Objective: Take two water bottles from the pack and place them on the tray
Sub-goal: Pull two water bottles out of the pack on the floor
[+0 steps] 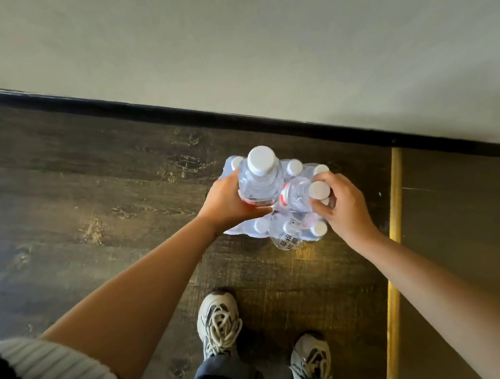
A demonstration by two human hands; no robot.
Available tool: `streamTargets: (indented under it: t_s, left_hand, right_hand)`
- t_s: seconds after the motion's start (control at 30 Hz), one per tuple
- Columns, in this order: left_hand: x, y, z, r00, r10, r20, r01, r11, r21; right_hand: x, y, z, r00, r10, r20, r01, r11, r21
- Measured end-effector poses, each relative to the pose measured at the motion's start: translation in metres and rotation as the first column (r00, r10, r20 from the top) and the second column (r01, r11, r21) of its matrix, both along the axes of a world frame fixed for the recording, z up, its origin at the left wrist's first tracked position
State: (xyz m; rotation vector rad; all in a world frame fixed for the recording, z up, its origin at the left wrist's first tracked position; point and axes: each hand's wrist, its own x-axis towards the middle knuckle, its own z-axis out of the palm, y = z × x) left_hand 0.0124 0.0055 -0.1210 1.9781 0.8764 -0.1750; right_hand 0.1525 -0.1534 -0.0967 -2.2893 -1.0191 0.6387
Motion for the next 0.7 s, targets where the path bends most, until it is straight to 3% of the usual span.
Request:
streamTargets:
  t_s: [0.3, 0.7]
  left_hand:
    - [-0.018, 0.021, 0.031, 0.996, 0.087, -0.029, -0.087, 0.996, 0.02]
    - [-0.035, 0.01, 0.013, 0.978, 0.209, 0.015, -0.209, 0.978, -0.018]
  right_hand:
    - [0.029, -0.02, 0.095, 0.995, -0.025, 0.093, 0.008, 0.985, 0.173]
    - [0.022, -0.028, 0.062, 0.992, -0.084, 0.096, 0.067, 0.984, 0.164]
